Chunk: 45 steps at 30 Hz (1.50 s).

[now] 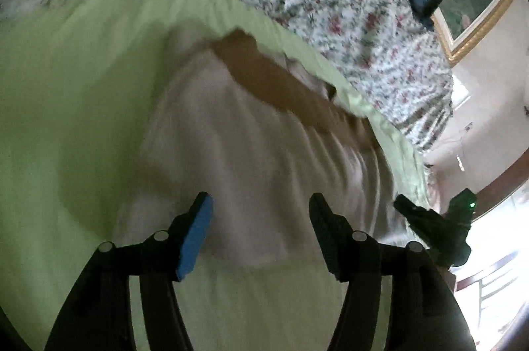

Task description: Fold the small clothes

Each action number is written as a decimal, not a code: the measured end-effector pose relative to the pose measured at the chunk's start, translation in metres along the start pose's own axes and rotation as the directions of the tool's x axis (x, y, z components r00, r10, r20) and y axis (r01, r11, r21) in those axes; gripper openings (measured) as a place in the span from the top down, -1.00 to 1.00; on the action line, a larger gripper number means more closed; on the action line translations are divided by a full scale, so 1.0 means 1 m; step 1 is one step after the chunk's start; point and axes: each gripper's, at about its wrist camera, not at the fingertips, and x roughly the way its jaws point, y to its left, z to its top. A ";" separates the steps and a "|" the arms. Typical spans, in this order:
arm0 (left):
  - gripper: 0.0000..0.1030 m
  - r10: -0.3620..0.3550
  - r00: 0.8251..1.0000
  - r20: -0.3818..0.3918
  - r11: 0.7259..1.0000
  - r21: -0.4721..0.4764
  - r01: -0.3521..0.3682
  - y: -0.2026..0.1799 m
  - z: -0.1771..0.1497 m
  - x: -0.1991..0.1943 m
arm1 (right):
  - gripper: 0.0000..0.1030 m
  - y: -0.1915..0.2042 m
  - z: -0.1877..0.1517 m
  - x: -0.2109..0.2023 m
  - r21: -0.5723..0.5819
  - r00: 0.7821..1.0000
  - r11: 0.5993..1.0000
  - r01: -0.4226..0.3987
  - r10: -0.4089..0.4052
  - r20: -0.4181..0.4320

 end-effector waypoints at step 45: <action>0.81 -0.033 0.987 0.155 0.983 0.185 0.004 -0.128 0.024 0.039 | 0.37 0.004 0.027 0.014 0.048 0.975 0.977 -0.208 0.211 -0.072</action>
